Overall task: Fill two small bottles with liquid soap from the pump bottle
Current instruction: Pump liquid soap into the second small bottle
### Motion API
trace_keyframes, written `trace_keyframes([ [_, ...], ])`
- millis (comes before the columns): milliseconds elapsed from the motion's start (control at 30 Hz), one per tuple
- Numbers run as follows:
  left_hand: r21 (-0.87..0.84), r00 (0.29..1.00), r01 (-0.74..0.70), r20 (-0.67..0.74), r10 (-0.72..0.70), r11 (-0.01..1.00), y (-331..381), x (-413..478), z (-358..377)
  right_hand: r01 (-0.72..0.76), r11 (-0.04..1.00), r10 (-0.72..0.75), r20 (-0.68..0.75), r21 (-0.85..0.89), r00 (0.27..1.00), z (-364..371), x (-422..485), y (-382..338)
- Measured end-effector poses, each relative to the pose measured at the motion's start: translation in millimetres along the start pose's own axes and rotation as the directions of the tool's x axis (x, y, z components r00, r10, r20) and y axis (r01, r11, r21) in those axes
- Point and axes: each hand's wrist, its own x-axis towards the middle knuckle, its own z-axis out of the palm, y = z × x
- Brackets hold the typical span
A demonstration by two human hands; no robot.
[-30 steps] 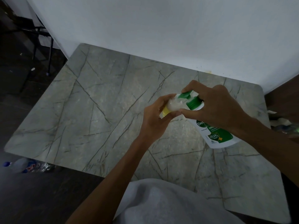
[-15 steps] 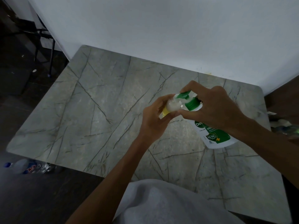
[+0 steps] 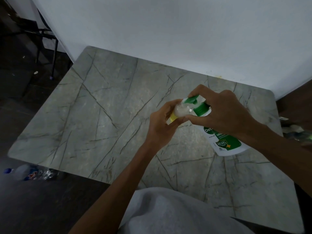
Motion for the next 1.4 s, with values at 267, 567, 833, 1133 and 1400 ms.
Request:
trace_keyframes([
  [267,0.051,0.999,-0.048,0.015,0.047,0.998,-5.7,-0.7,-7.7,-0.019,0.993,0.027,0.069,-0.115,0.997,-1.3,4.1,-9.9],
  [567,0.059,0.997,-0.067,0.03,0.065,0.996,-9.6,-1.3,-21.2,-0.04,0.999,0.04,-0.017,-0.032,0.999,8.8,3.3,-22.8],
  [833,0.048,0.995,-0.079,0.069,0.075,0.996,-11.4,-3.5,-33.9,-0.084,0.988,0.094,0.072,-0.127,0.993,12.4,6.9,-36.1],
  [1133,0.02,0.994,-0.048,0.103,0.046,0.999,-15.8,-5.6,-45.6,-0.114,0.992,0.114,-0.009,-0.046,0.993,28.0,2.8,-46.9],
  [1400,-0.008,0.989,0.004,0.151,-0.003,1.0,-19.8,-7.1,-41.2,-0.227,0.973,0.229,0.121,-0.027,0.966,25.0,-5.3,-42.4],
])
